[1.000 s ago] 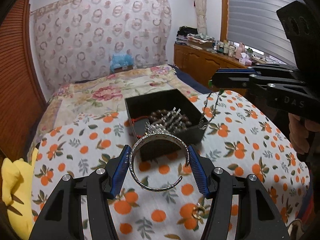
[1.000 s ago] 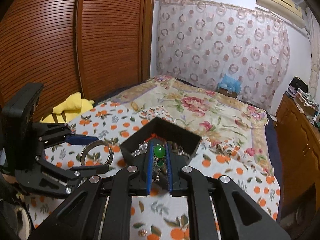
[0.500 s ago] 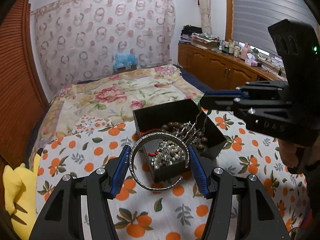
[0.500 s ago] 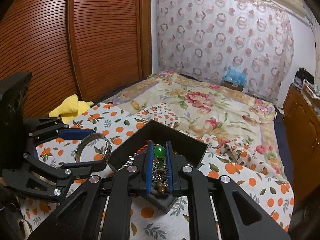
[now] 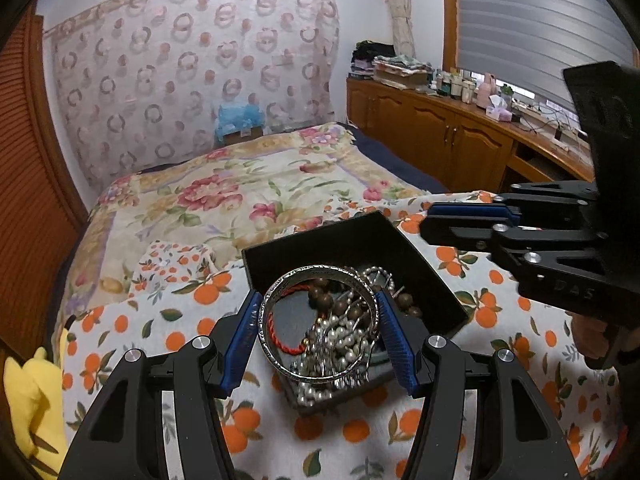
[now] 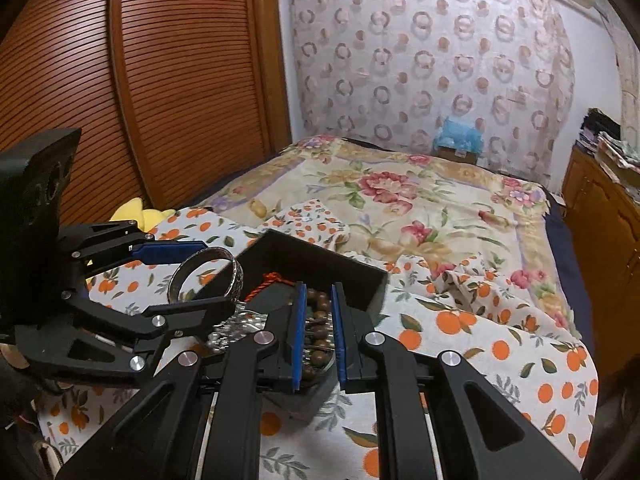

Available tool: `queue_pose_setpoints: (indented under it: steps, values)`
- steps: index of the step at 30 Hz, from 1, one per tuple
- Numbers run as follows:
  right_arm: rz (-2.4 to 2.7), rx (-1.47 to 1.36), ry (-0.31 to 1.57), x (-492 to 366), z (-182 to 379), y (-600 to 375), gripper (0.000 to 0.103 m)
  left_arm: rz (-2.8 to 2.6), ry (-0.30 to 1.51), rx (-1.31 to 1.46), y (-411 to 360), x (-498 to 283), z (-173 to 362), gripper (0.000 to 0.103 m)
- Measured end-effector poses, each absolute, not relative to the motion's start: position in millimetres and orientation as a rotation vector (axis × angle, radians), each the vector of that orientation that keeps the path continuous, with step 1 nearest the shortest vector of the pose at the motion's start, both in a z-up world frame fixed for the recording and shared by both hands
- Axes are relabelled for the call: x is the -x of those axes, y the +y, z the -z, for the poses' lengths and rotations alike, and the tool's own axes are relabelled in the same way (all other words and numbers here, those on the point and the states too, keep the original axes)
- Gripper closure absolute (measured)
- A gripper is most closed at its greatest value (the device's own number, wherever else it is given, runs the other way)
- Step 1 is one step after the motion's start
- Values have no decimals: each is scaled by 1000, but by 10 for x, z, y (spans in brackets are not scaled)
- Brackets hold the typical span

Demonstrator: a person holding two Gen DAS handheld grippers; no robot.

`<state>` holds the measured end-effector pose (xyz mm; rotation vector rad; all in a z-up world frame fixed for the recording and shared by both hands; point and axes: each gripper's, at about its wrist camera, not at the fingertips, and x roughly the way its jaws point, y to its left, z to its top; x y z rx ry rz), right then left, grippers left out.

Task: Organize jewelry
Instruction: 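Lower the silver bangle into the black box and open the left gripper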

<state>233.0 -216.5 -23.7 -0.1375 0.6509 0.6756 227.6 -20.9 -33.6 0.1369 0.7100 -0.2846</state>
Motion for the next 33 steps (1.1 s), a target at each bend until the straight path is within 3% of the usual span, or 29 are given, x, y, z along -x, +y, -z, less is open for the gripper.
queue_pose_setpoints:
  steps: [22, 33]
  values:
    - [-626, 103, 656, -2333, 326, -2382, 88, 276, 761, -144, -390, -2702, 469, 47]
    - [-621, 107, 648, -2257, 299, -2447, 88, 284, 714, -130, -378, -2466, 337, 39]
